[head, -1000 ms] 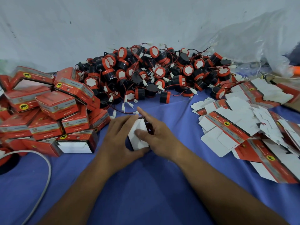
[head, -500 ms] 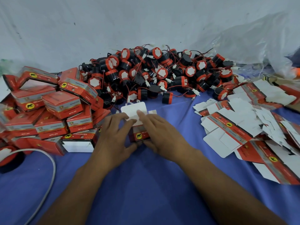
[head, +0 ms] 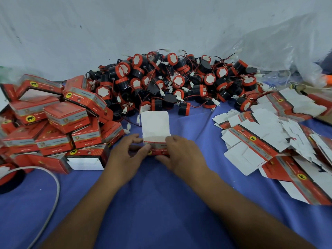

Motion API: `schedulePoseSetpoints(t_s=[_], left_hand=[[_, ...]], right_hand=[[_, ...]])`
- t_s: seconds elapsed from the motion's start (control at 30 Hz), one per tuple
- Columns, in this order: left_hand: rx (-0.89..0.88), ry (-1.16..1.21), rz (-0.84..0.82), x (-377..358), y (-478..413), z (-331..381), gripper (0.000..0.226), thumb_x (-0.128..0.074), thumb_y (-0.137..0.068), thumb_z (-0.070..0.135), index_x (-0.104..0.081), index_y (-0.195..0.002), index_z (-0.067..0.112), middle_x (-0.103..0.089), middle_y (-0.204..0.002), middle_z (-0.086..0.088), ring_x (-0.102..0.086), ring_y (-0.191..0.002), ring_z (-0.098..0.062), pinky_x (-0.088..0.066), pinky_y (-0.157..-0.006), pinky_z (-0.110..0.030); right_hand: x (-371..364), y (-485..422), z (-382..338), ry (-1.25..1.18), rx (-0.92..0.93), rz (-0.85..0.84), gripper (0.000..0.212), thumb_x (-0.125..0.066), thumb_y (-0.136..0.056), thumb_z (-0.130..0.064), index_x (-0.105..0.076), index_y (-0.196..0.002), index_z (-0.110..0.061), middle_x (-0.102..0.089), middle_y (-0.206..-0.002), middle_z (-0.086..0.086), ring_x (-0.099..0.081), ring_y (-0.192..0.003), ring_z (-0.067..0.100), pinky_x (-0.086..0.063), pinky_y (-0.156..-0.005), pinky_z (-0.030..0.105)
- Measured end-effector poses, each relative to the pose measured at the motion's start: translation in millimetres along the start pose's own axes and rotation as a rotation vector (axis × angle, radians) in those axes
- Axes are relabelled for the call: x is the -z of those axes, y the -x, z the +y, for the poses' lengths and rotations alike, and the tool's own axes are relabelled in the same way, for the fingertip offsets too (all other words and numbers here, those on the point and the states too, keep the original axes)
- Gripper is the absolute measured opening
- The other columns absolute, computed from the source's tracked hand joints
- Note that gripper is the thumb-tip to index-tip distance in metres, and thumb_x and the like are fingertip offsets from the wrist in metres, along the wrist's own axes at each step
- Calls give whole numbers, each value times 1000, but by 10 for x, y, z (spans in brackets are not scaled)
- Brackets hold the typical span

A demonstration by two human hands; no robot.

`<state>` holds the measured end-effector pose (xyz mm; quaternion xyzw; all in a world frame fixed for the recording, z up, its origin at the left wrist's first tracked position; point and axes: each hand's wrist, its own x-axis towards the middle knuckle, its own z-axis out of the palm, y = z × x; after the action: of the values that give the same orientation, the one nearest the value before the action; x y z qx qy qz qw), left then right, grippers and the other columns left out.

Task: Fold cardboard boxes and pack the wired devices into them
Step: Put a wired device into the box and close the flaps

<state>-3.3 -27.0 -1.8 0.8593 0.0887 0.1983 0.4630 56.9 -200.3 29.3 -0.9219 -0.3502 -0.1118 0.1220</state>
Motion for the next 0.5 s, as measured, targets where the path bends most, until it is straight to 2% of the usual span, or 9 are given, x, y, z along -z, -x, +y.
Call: schedulePoseSetpoints(t_s=[0.03, 0.1, 0.17, 0.23, 0.3, 0.37, 0.4, 0.5], left_hand=[[48, 45, -10, 18, -14, -15, 23, -70, -88, 36, -61, -104, 23, -63, -118, 14, -58, -96, 12, -45, -76, -7], [87, 75, -23, 31, -27, -32, 21, -75, -86, 30, -57, -98, 25, -66, -99, 5, -61, -84, -3, -47, -70, -14], [82, 61, -32, 24, -18, -32, 25, -77, -84, 28, -54, -96, 28, -64, -92, -2, -53, -73, -2, -45, -65, -13], [78, 41, -20, 17, -6, -29, 30, -79, -82, 29, -53, -97, 31, -64, -94, 0, -53, -72, -1, -44, -64, -11], [76, 18, 3, 9, 2, -20, 32, -80, -81, 30, -52, -96, 33, -62, -100, 7, -56, -84, -3, -43, -67, -10], [60, -13, 16, 5, 13, -6, 34, -81, -80, 31, -51, -96, 35, -58, -104, 16, -53, -95, 3, -40, -72, -11], [47, -27, 18, 7, 18, -4, 35, -81, -79, 32, -51, -96, 36, -56, -105, 18, -51, -97, 7, -39, -73, -10], [31, -42, 6, 13, 22, -9, 36, -81, -78, 33, -50, -97, 38, -53, -106, 21, -46, -99, 14, -37, -74, -7]], right_hand=[[13, 10, 13, -43, -13, 46, 52, -41, -96, -61, -59, -105, -13, -67, -98, 6, -63, -87, 28, -38, -63, 33], [24, -10, 71, -174, -103, 114, 64, -25, -93, -68, -61, -92, -16, -67, -78, 6, -61, -74, 31, -48, -62, 38], [-16, -133, 252, -399, -265, 150, 60, -25, -98, -60, -59, -80, -14, -67, -74, 8, -61, -75, 32, -51, -71, 43], [-102, -333, 501, -498, -380, 200, 45, -38, -103, -40, -64, -84, -8, -71, -84, 9, -63, -85, 31, -50, -76, 40], [-193, -535, 737, -438, -364, 164, 25, -50, -100, -21, -68, -106, -5, -71, -107, 13, -63, -101, 32, -46, -80, 36], [-274, -744, 899, -335, -277, 16, 38, -57, -97, -16, -57, -132, -1, -58, -133, 19, -53, -121, 35, -41, -95, 37], [-321, -844, 951, -294, -257, -28, 47, -60, -95, -17, -49, -138, 0, -51, -140, 20, -48, -126, 36, -38, -100, 38], [-432, -1131, 1048, -262, -352, 48, 62, -67, -92, -24, -38, -142, -2, -38, -145, 21, -40, -129, 41, -36, -103, 44]])
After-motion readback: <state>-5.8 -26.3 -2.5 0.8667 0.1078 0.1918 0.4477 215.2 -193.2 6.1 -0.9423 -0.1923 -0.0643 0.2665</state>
